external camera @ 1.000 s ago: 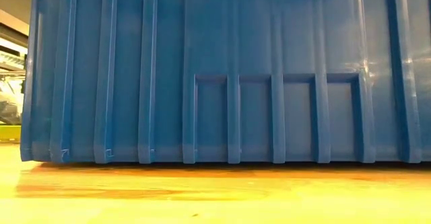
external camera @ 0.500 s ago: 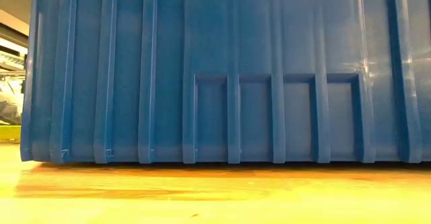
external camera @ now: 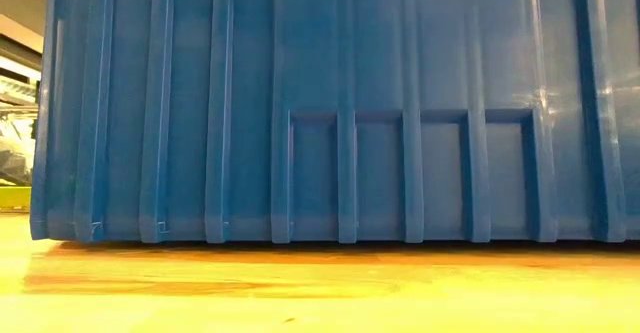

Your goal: Sort blocks

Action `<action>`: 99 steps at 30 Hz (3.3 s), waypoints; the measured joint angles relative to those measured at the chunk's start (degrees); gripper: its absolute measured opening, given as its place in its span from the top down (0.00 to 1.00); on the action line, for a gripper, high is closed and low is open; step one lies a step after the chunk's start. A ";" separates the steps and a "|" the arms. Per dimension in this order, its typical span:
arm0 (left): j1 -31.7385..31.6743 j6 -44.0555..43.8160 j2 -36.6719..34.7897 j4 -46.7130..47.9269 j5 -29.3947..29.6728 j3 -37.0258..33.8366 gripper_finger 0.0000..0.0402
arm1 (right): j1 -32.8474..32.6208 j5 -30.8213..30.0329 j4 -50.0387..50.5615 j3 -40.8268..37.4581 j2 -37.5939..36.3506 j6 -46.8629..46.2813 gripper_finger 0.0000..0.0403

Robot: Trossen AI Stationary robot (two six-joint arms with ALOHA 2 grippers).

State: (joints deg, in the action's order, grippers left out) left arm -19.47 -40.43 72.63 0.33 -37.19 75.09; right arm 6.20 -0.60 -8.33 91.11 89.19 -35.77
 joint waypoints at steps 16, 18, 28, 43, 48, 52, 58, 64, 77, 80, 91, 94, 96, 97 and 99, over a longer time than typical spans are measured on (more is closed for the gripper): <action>-0.20 1.50 0.88 -0.90 0.84 0.02 0.95 | -0.04 0.32 0.85 0.00 0.45 -0.33 1.00; -0.64 1.03 0.82 -0.31 1.55 0.02 0.96 | 0.04 0.34 0.94 -0.02 0.45 -0.36 1.00; -0.99 1.90 -1.38 6.31 2.48 0.04 0.98 | 0.33 -0.03 1.30 -0.11 0.47 -5.39 0.82; -10.31 15.60 -16.58 59.33 22.21 -0.07 0.98 | 1.70 -3.37 5.83 -0.02 -4.34 -1.27 0.48; -11.71 11.07 -22.50 71.77 29.90 -4.29 0.98 | 1.68 -3.32 8.30 -0.02 -4.46 -1.27 0.48; -11.63 3.58 -25.56 72.75 30.42 -13.21 0.98 | 1.64 -3.32 10.68 -0.02 -4.14 -1.75 0.48; -10.18 -4.78 -26.88 70.42 30.29 -28.20 0.98 | 1.64 -3.30 11.96 -0.02 -4.11 -1.77 0.48; -9.17 -7.05 -26.83 63.54 30.13 -34.26 0.90 | 1.64 -3.28 12.39 -0.02 -4.11 -1.94 0.48; -8.48 -5.35 -28.32 59.41 24.29 -33.30 0.53 | 2.76 -4.92 25.70 -0.02 -6.10 -7.51 0.48; -8.62 -4.96 -30.10 54.17 25.55 -31.13 0.51 | 4.65 -10.77 40.68 -0.02 -5.91 -13.35 0.48; -11.26 -2.50 -32.03 44.84 30.33 -23.23 0.50 | 15.92 -10.60 57.78 -0.03 16.39 -24.09 0.48; -11.30 -2.46 -32.05 44.79 30.33 -22.50 0.50 | 18.96 -9.55 66.43 -0.13 21.79 -29.39 0.48; -11.24 -2.39 -32.19 44.81 30.19 -22.45 0.50 | 20.27 -10.41 69.90 -0.13 24.44 -31.56 0.48; -11.23 -2.23 -32.17 44.95 30.03 -22.45 0.50 | 20.70 -10.47 70.46 -0.13 25.67 -32.00 0.48; -11.23 -1.30 -32.14 44.97 29.91 -22.45 0.50 | 21.20 -10.65 70.00 -0.13 27.75 -32.85 0.48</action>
State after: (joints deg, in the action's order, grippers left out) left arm -30.70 -41.74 40.49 45.31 -7.28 52.64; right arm 27.40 -11.25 61.67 90.98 116.95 -68.62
